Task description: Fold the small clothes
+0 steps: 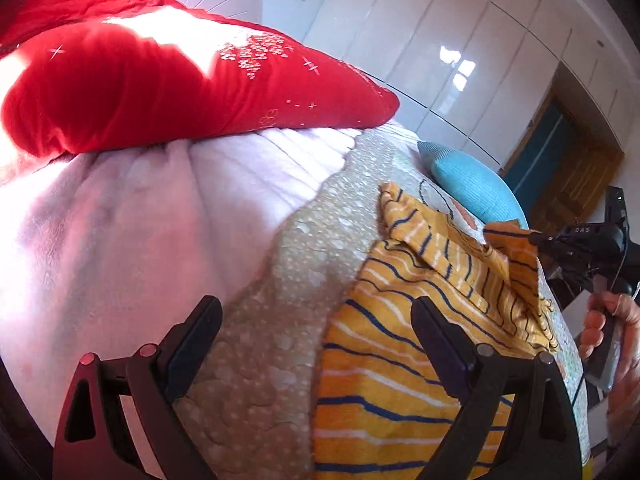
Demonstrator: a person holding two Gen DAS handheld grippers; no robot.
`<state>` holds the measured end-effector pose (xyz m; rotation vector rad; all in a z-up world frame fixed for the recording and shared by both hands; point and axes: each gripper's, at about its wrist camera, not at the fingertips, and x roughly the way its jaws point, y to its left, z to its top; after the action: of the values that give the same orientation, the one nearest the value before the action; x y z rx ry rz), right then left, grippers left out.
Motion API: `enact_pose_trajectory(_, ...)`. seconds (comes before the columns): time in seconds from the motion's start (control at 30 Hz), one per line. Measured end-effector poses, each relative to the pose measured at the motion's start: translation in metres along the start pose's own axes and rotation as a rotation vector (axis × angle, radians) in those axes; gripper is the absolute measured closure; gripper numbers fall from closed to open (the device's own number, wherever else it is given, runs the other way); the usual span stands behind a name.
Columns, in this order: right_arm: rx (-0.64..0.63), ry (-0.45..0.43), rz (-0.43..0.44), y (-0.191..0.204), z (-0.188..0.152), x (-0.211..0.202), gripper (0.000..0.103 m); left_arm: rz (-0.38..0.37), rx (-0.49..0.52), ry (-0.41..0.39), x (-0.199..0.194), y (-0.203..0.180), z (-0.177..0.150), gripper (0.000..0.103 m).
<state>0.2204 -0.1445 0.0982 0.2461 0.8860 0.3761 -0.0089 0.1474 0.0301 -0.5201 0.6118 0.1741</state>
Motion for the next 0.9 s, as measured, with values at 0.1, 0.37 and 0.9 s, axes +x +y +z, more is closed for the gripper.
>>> enact_pose_trajectory(0.1,-0.097,0.111,-0.014,0.032,-0.014,0.049,0.097,0.010,-0.050,0.012,0.004,0.015,0.004,0.008)
enact_pose_trajectory(0.37,-0.255,0.233,-0.009,0.068,-0.049,0.088,0.093,-0.010,-0.141,0.024,0.004,0.039,0.010,0.008)
enact_pose_trajectory(0.9,-0.278,0.158,-0.119,0.073,-0.023,0.073,0.073,-0.020,-0.148,0.047,0.007,0.040,0.008,0.008)
